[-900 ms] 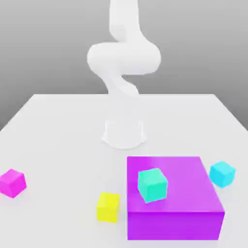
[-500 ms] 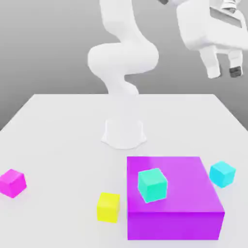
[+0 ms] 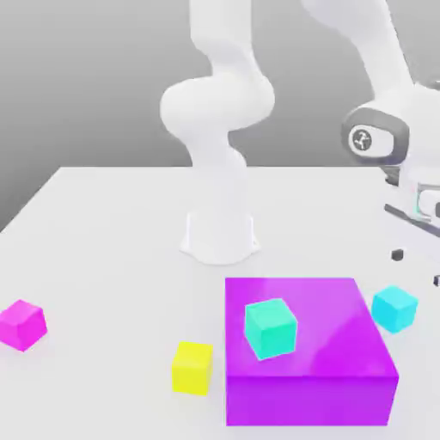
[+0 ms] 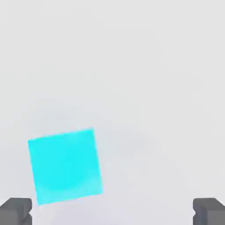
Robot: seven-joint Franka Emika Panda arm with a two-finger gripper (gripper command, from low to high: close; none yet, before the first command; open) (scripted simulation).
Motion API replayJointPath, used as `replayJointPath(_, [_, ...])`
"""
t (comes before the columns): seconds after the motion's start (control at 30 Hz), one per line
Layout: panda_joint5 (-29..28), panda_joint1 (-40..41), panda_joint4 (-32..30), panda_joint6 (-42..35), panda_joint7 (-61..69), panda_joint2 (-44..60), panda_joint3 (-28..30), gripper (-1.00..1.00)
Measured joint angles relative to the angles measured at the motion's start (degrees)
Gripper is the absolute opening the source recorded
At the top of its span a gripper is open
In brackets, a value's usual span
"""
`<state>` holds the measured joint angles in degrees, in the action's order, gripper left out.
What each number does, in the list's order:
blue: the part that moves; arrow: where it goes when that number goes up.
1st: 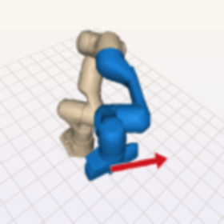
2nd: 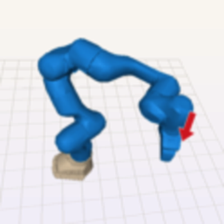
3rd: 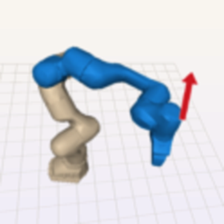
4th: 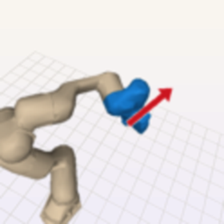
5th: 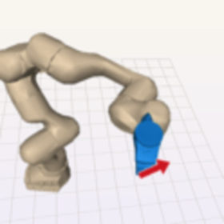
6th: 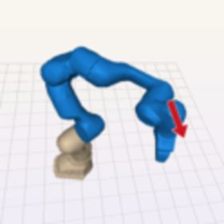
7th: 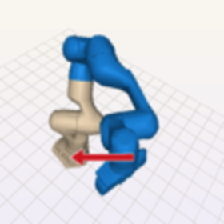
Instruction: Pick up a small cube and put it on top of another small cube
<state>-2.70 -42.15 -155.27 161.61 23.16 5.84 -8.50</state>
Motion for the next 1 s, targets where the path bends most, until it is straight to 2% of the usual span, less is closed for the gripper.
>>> replayJointPath(0.17, [-4.77,-2.83,1.43,8.23,-2.63,10.28,3.68,0.00])
replayJointPath(0.2, [-5.18,-3.38,1.67,9.34,-2.96,11.63,4.32,-1.00])
replayJointPath(0.43, [-5.30,-3.41,1.67,9.21,-3.05,11.61,4.36,-1.00])
replayJointPath(0.63, [-0.26,-0.88,-0.30,0.12,0.82,0.50,0.86,-1.00])
replayJointPath(0.8, [1.41,9.98,2.14,-11.63,8.12,-9.28,6.39,-1.00])
replayJointPath(1.0, [-0.46,19.74,5.83,-25.87,15.53,-19.72,16.30,-1.00])
